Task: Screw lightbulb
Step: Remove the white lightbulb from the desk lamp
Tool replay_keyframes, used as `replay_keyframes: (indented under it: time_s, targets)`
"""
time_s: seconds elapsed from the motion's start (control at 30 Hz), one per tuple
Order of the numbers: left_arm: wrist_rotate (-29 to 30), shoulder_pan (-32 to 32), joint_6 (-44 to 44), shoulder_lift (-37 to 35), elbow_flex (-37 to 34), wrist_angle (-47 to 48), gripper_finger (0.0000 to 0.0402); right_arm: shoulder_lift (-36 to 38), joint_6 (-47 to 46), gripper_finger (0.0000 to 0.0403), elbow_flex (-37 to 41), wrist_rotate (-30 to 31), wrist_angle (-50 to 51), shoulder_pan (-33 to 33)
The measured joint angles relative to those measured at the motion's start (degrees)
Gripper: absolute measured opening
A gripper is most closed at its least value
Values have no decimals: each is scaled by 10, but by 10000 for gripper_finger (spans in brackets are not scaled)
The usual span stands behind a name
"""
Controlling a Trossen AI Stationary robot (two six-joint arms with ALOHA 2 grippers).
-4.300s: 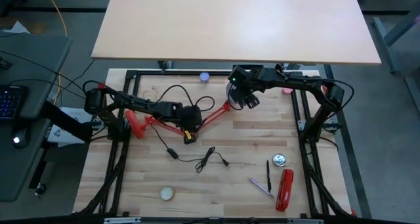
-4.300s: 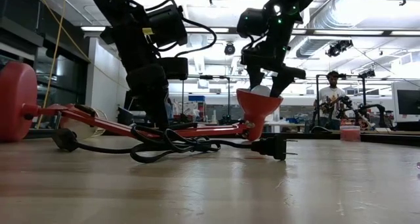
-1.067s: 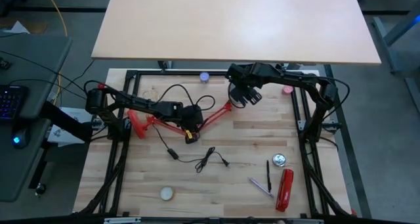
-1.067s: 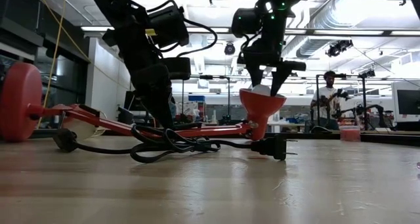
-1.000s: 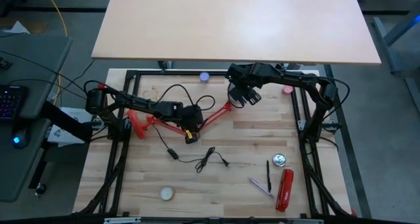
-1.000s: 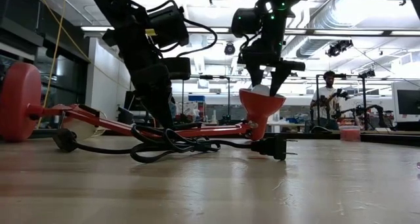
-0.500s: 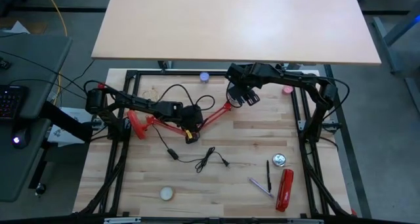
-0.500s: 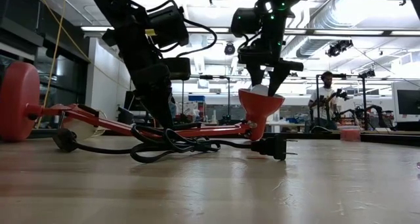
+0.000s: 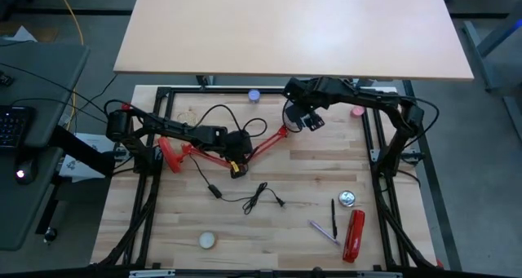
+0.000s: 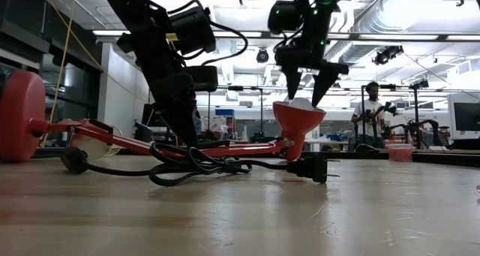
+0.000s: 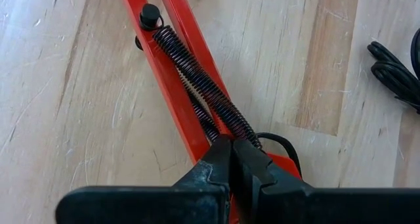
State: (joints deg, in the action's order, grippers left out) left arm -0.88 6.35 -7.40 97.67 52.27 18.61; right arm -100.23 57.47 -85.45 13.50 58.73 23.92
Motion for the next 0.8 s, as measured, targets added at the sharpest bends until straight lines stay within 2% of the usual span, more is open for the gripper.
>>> replay_keyframes:
  time_s: [0.1, 0.2, 0.3, 0.43, 0.53, 0.57, 0.8]
  targets:
    - [0, 0, 0, 0, 0, 0, 0, 24, -20, 375, -7, -3, 12, 0]
    - [0, 0, 0, 0, 0, 0, 0, 50, -118, 375, -20, -5, 14, 2]
    - [0, 0, 0, 0, 0, 0, 0, 74, -324, 376, -20, -20, 13, 11]
    - [0, 0, 0, 0, 0, -3, 0, 89, -627, 376, -11, -107, 0, 31]
    - [0, 0, 0, 0, 0, -7, 0, 83, -822, 376, -10, -116, 15, 33]
    - [0, 0, 0, 0, 0, -8, 0, 78, -860, 376, -9, -116, 14, 33]
    - [-2, 0, 1, 0, -1, -13, 0, 32, -894, 376, -9, -110, 11, 33]
